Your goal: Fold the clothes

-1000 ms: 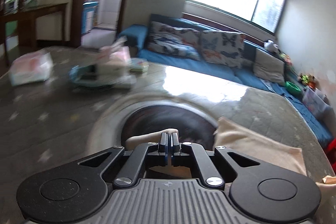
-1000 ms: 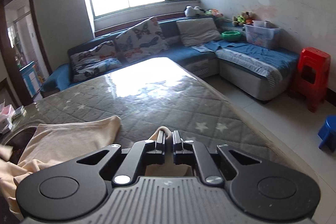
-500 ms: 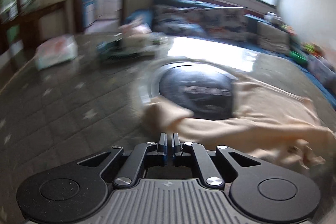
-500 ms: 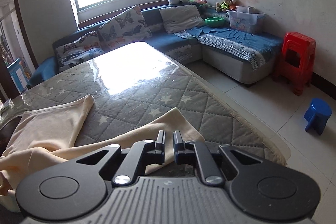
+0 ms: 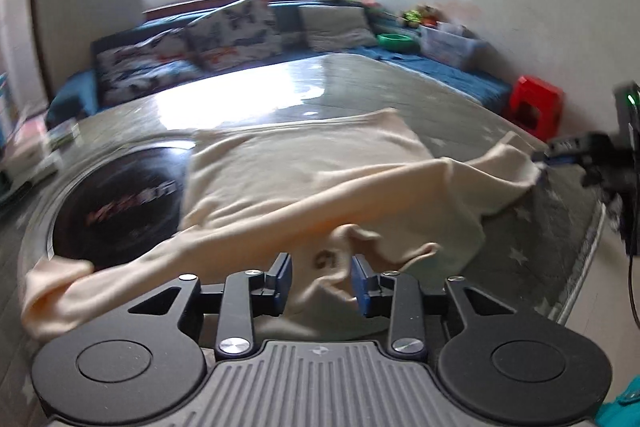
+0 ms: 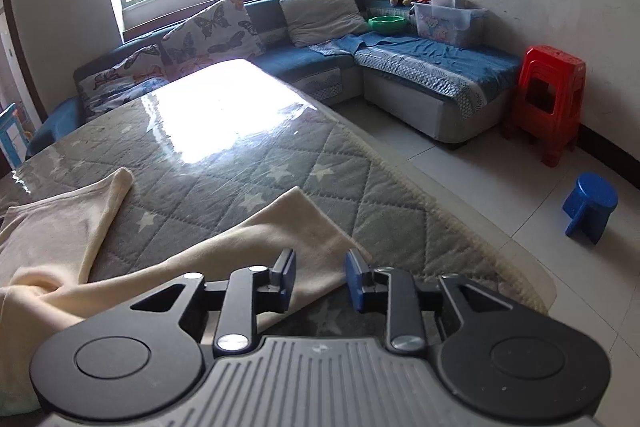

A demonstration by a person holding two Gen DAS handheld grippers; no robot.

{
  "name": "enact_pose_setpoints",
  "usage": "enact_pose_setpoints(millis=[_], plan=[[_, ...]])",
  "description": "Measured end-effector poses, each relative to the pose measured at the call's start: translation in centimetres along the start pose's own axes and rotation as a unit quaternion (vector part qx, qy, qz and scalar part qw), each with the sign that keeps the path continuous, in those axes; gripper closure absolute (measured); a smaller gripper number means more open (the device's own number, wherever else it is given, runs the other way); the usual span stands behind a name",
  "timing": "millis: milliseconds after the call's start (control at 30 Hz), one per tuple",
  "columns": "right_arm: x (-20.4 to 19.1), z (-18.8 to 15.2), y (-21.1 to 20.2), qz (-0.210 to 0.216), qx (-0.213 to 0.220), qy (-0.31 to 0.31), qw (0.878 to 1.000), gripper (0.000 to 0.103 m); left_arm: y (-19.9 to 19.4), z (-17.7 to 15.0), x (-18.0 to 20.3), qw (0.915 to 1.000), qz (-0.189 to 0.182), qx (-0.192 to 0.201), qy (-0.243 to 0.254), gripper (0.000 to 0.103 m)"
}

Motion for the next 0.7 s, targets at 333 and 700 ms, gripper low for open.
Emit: enact_pose_setpoints(millis=[333, 700], plan=[[0.1, 0.0, 0.7, 0.008, 0.000, 0.004, 1.000, 0.091, 3.6, -0.1, 0.6, 0.9992, -0.012, -0.028, 0.025, 0.081], [0.1, 0.4, -1.0, -0.018, 0.043, -0.006, 0.999, 0.097, -1.9, -1.7, 1.3, 0.9961, -0.065, -0.003, 0.060, 0.097]])
Point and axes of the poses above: each gripper's, at about its wrist camera, not at the fingertips, and y roughly the way its jaws point, x to its right, z to its top, the point moved 3 cm from there along y, roughly the way its jaws point, and after that the axes turned 10 degrees about y, right-handed, at the moved point
